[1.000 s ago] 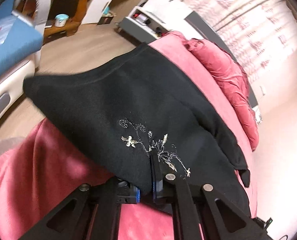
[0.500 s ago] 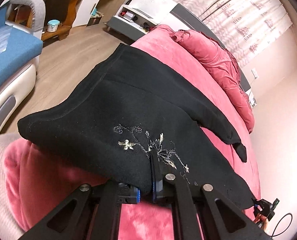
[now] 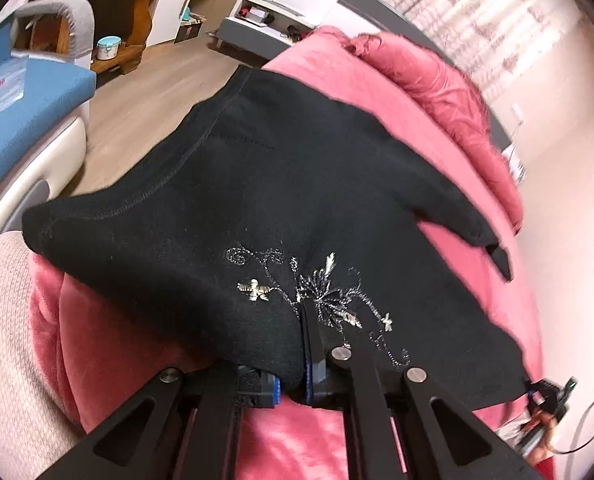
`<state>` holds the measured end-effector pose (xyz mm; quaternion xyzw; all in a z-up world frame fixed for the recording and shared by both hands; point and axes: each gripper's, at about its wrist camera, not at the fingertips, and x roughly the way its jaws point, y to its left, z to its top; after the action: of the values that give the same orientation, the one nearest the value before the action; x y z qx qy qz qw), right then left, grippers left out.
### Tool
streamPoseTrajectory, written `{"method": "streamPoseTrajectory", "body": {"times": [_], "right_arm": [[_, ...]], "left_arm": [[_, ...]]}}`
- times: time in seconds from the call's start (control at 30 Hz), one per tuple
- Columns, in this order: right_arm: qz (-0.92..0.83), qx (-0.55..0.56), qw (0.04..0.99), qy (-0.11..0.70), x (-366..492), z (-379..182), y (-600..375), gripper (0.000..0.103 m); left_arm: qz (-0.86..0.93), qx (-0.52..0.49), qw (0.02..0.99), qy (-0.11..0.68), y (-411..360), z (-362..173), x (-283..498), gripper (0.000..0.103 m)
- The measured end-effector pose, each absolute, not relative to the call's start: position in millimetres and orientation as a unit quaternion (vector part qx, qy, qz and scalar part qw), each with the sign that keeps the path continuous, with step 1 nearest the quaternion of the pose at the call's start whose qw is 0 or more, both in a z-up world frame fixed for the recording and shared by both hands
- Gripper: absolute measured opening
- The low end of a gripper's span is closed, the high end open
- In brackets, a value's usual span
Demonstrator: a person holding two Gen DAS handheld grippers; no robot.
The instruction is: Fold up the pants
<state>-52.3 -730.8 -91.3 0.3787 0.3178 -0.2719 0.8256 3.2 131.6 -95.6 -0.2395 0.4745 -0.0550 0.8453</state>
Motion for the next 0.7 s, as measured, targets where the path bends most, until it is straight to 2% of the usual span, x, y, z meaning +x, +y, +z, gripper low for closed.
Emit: {"method": "streamPoseTrajectory", "body": {"times": [0.07, 0.2, 0.23, 0.37, 0.53, 0.7], "right_arm": [[-0.284, 0.377, 0.818, 0.329, -54, -99, -732, 0.011], [-0.325, 0.38, 0.805, 0.32, -72, -101, -738, 0.039], [-0.345, 0.371, 0.802, 0.315, -77, -98, -739, 0.042], [-0.4, 0.322, 0.814, 0.272, -95, -68, -740, 0.043], [-0.353, 0.312, 0.844, 0.257, -65, -42, -740, 0.045], [-0.299, 0.315, 0.859, 0.27, -7, -40, -730, 0.048]], "left_arm": [[-0.045, -0.218, 0.84, 0.495, 127, -106, 7, 0.011], [-0.035, -0.227, 0.834, 0.502, 130, -103, 3, 0.014], [-0.032, -0.23, 0.837, 0.495, 133, -97, -1, 0.014], [-0.025, -0.219, 0.866, 0.449, 133, -64, -15, 0.016], [-0.049, -0.219, 0.881, 0.416, 110, -34, 3, 0.017], [-0.007, -0.213, 0.856, 0.472, 115, -43, 12, 0.017]]}}
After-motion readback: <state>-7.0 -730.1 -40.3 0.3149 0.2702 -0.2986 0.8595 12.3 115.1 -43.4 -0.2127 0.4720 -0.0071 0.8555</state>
